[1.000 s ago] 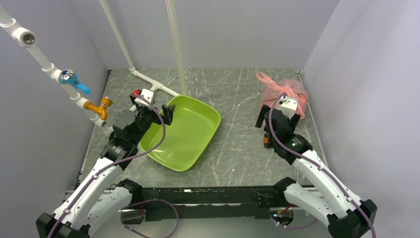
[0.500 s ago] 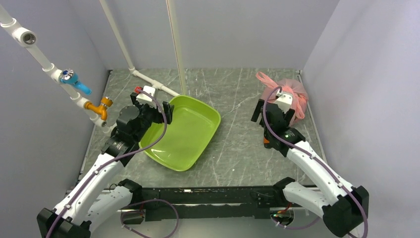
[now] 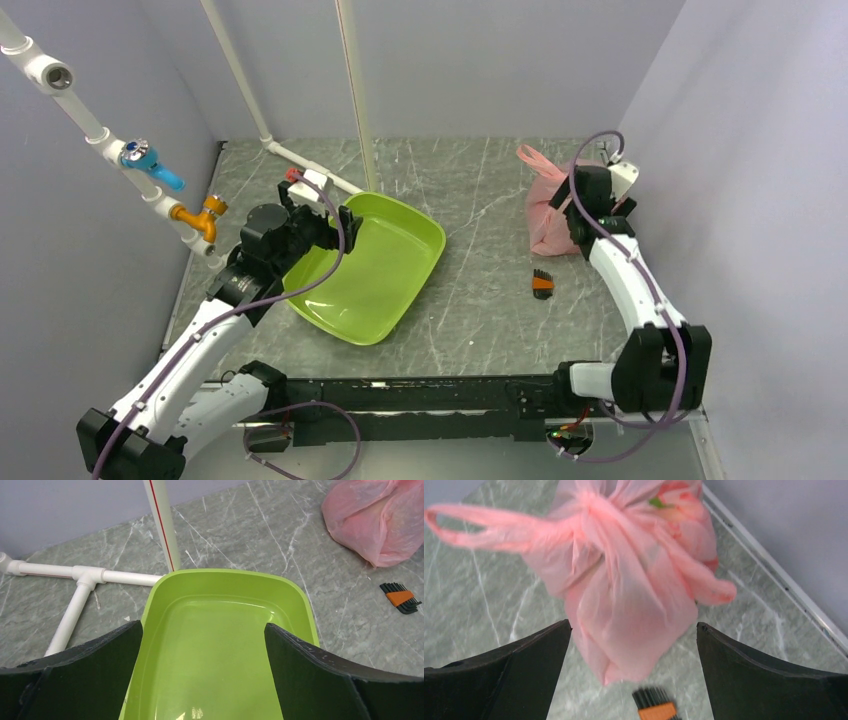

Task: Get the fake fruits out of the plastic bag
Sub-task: Move the plastic bag to the center of the board.

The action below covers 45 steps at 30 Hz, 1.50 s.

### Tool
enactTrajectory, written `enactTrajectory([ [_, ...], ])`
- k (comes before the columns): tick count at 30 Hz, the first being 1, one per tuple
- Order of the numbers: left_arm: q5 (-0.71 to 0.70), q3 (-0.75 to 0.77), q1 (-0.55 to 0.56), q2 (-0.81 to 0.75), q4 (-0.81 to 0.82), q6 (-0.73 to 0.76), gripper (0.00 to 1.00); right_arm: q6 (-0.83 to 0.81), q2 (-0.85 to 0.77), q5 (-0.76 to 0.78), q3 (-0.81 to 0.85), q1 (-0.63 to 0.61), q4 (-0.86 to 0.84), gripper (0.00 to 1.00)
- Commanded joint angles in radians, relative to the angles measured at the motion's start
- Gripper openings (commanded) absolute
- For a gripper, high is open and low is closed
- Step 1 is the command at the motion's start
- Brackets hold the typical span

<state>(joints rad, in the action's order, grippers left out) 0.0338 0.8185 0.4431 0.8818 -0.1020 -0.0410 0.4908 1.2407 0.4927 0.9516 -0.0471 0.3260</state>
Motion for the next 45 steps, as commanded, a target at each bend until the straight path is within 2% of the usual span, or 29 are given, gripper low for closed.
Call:
enactTrajectory([
  [1,0.044,0.042,0.005,-0.005,0.002,0.015,0.99,-0.007,0.116,-0.034,0.123,0.074,-0.051,1.0],
  [8,0.069,0.046,0.003,0.002,0.005,0.021,0.99,-0.03,0.289,-0.017,0.3,0.105,-0.052,0.99],
  [12,0.089,0.058,0.003,0.022,0.0,0.018,1.0,-0.037,0.421,-0.04,0.406,0.112,0.004,0.96],
  [16,0.105,0.069,0.0,0.039,-0.002,0.014,0.99,-0.058,0.486,-0.124,0.405,0.112,0.0,0.91],
  [20,0.121,0.078,-0.007,0.054,-0.001,0.009,0.99,-0.083,0.471,-0.211,0.328,0.11,-0.073,0.89],
  [24,0.128,0.088,-0.01,0.074,-0.008,0.006,0.99,-0.098,0.486,-0.232,0.351,0.1,-0.039,0.72],
  [27,0.139,0.102,-0.014,0.086,-0.016,0.006,0.99,-0.112,0.48,-0.256,0.371,0.074,-0.01,0.5],
  [30,0.148,0.107,-0.026,0.091,-0.019,0.001,0.99,-0.103,0.448,-0.269,0.356,0.031,-0.006,0.37],
  [35,0.138,0.098,-0.033,0.094,-0.018,-0.001,0.99,-0.061,0.364,-0.321,0.285,-0.052,-0.03,0.24],
  [39,0.138,0.099,-0.033,0.105,-0.023,-0.002,0.99,0.019,0.28,-0.335,0.212,-0.104,-0.031,0.21],
  [42,0.136,0.107,-0.033,0.111,-0.031,0.001,0.99,0.055,0.216,-0.361,0.169,-0.12,-0.008,0.09],
  [45,0.132,0.107,-0.032,0.108,-0.032,0.004,0.99,0.067,0.138,-0.41,0.106,-0.136,0.0,0.08],
])
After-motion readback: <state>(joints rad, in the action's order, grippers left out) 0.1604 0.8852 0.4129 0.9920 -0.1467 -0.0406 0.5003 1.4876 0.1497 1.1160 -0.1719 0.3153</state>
